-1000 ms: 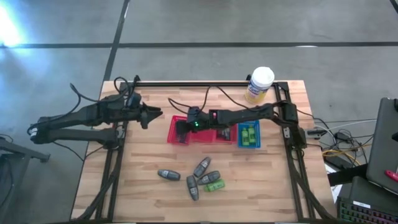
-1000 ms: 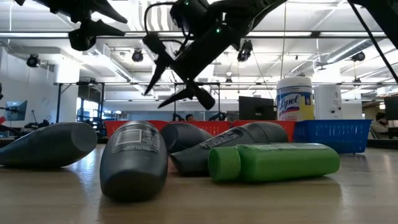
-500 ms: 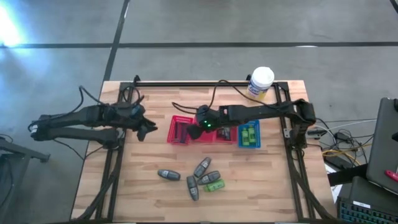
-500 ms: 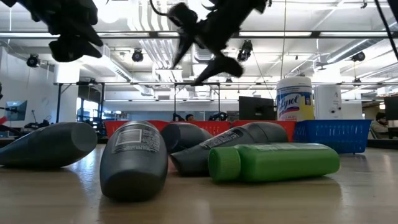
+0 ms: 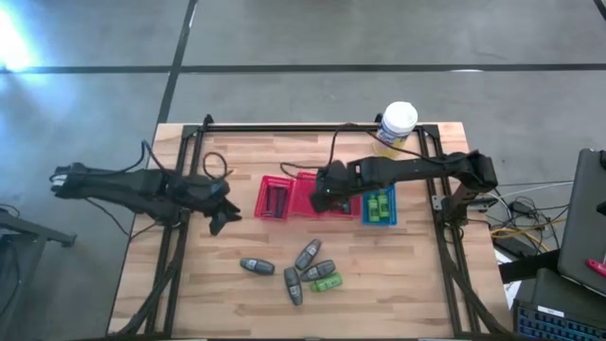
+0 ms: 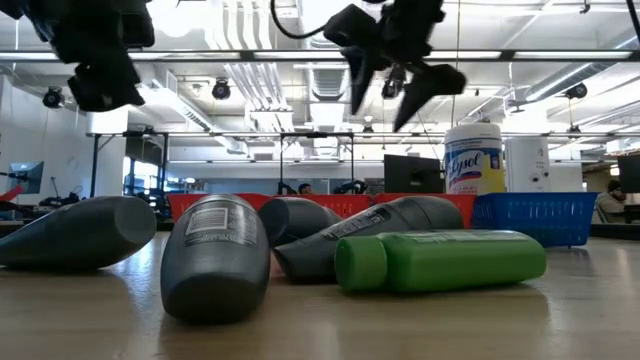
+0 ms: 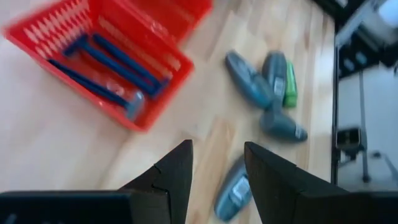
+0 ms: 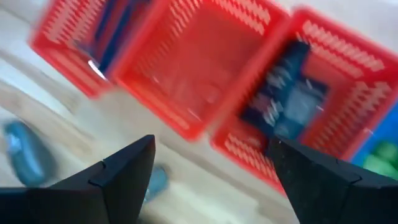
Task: Pick & Place Travel size toiletries
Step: Put the deodorant into the middle red bin
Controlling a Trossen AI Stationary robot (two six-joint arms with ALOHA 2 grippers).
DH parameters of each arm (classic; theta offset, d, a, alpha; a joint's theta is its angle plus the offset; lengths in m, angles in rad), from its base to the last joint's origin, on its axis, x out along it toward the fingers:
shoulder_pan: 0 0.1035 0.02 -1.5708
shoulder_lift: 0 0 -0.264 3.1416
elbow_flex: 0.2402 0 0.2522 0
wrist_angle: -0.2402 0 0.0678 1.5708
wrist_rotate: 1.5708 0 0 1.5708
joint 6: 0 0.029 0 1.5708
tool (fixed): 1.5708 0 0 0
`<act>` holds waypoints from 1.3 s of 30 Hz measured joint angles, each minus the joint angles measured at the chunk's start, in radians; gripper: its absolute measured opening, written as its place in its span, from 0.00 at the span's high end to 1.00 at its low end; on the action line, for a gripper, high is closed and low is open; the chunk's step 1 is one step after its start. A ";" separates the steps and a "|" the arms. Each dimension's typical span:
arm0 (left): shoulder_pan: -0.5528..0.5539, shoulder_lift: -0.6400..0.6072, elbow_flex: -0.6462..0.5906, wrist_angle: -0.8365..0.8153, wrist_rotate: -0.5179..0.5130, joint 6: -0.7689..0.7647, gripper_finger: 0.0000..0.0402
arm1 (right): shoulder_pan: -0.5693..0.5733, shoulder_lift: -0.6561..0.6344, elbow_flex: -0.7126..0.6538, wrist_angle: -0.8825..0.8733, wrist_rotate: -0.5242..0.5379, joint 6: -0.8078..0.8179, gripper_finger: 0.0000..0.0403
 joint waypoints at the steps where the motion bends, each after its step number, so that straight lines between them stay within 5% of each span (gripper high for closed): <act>1: -0.023 0.009 -0.007 0.001 0.003 0.000 0.63 | 0.011 0.000 0.000 -0.028 -0.002 0.009 0.21; 10: -0.290 0.140 -0.061 0.119 -0.006 0.109 0.63 | 0.111 0.000 -0.016 -0.103 -0.001 0.120 0.15; 16: -0.431 0.285 -0.103 0.332 -0.132 0.151 0.63 | 0.176 0.000 -0.020 -0.108 -0.001 0.211 0.10; 31: -0.444 0.405 -0.086 0.435 -0.147 0.225 0.33 | 0.336 0.000 -0.039 -0.245 -0.047 0.373 0.09; 39: -0.445 0.548 -0.071 0.476 -0.053 0.269 0.26 | 0.380 -0.006 -0.044 -0.400 -0.052 0.385 0.09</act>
